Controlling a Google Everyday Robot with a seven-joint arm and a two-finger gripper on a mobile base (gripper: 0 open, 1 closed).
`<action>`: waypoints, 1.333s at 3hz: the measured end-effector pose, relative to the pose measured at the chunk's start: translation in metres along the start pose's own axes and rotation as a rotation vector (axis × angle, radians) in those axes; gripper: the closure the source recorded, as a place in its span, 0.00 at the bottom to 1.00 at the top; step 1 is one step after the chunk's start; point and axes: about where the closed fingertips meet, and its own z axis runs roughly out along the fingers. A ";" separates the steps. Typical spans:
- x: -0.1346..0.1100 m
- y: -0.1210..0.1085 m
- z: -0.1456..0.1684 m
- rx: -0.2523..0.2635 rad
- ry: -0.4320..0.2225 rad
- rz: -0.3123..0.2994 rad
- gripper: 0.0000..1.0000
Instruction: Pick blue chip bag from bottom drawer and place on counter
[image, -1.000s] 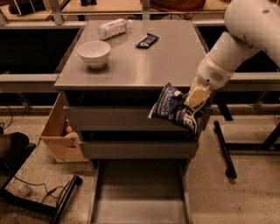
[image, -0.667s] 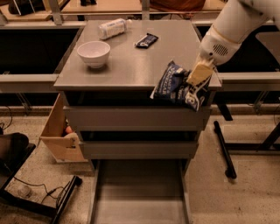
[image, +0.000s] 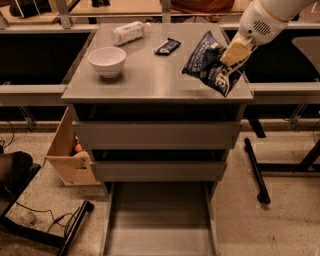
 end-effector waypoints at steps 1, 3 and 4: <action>-0.006 -0.037 0.022 0.079 -0.083 0.004 1.00; -0.027 -0.090 0.110 0.120 -0.254 -0.042 1.00; -0.026 -0.091 0.117 0.115 -0.251 -0.041 0.82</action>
Offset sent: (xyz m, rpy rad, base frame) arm 0.1470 0.0048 -0.0708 0.1813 -0.2702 0.0204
